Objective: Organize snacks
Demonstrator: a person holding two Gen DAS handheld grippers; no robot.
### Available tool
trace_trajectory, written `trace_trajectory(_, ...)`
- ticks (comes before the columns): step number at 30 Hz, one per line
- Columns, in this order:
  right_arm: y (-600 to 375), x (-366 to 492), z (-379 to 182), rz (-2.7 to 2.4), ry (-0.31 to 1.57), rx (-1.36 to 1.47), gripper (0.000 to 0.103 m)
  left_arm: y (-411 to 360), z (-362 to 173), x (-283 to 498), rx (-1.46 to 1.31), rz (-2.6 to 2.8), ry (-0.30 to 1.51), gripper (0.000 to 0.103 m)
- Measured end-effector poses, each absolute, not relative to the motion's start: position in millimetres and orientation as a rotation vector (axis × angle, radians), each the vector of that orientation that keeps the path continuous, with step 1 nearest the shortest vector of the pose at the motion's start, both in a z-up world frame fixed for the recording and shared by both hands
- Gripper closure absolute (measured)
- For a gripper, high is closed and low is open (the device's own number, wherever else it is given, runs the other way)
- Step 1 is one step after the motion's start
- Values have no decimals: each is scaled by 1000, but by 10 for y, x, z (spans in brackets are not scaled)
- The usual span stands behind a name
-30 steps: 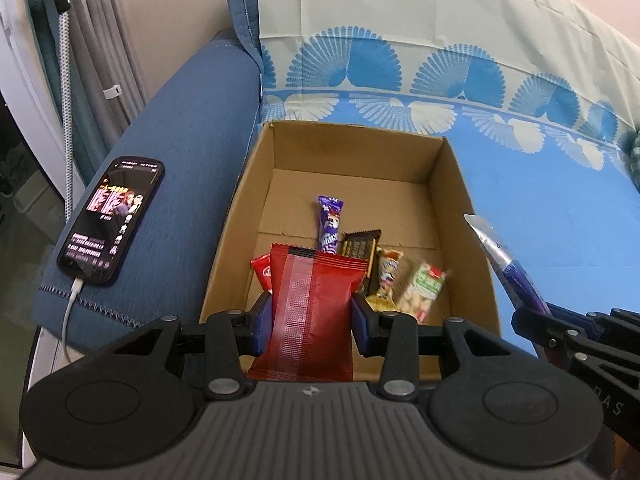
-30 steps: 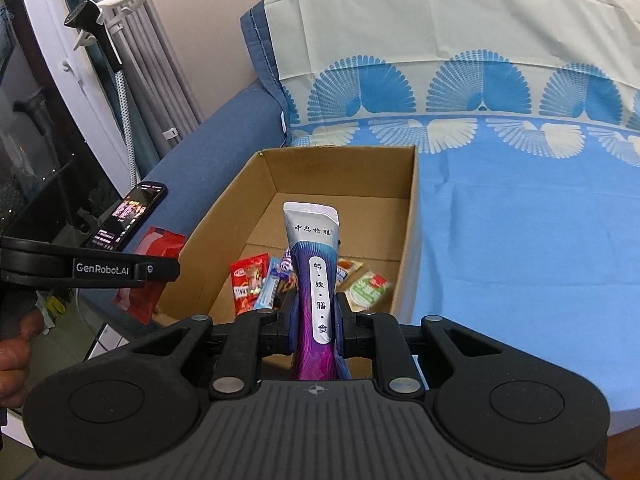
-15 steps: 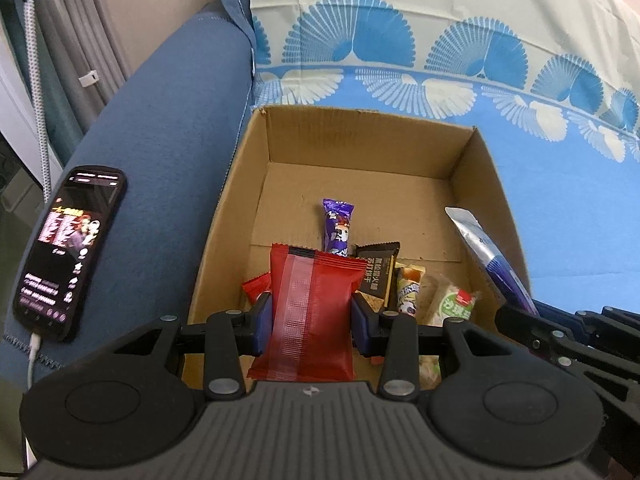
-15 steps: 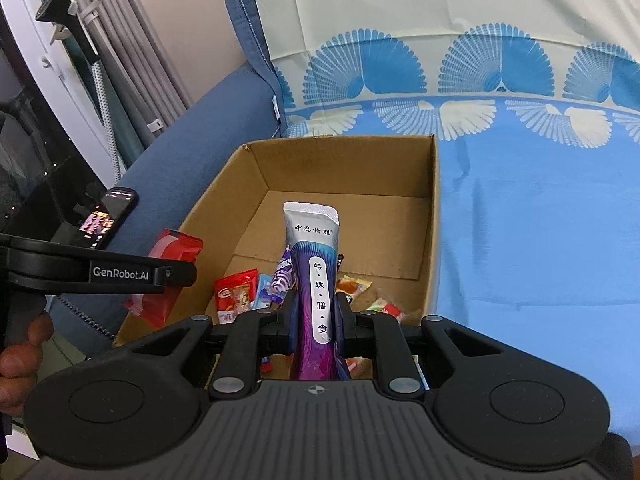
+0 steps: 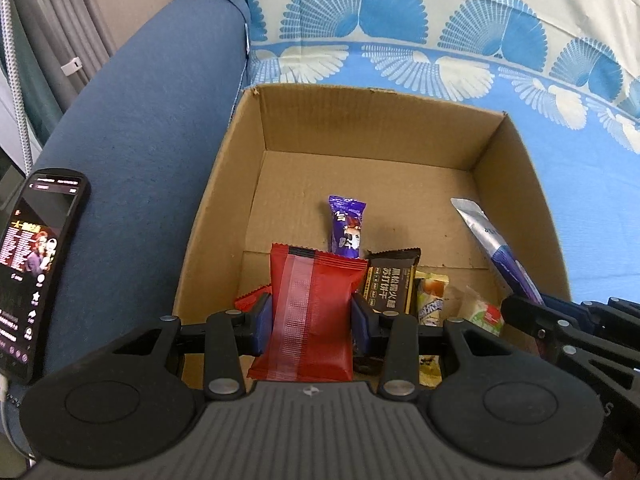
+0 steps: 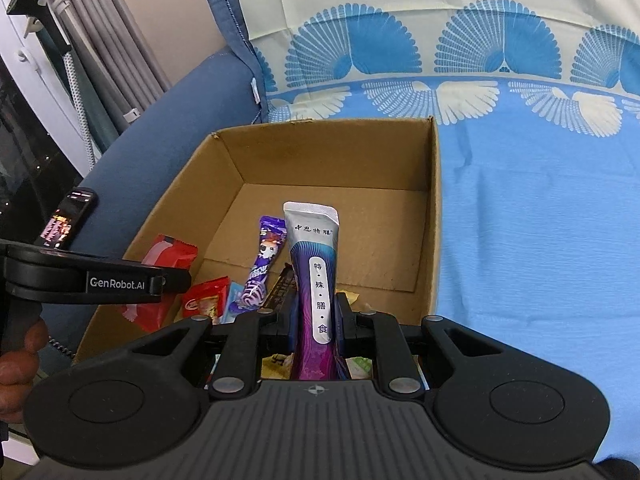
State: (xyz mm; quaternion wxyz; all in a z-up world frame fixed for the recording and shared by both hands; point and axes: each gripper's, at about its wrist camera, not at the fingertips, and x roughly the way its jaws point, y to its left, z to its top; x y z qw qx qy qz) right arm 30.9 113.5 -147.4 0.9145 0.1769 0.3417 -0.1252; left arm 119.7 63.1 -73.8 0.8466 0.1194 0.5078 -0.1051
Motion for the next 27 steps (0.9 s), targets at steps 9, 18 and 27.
trace_trajectory(9, 1083, 462, -1575, -260, 724, 371, 85, 602, -891, 1322, 265, -214, 1092, 58)
trace_trajectory(18, 988, 585, -1621, -292, 727, 399, 40, 606, -959, 1445, 252, -209, 1102, 1)
trace_trajectory(27, 1171, 282, -1474, -312, 679, 285, 15, 679, -851, 1137, 292, -166, 1099, 0)
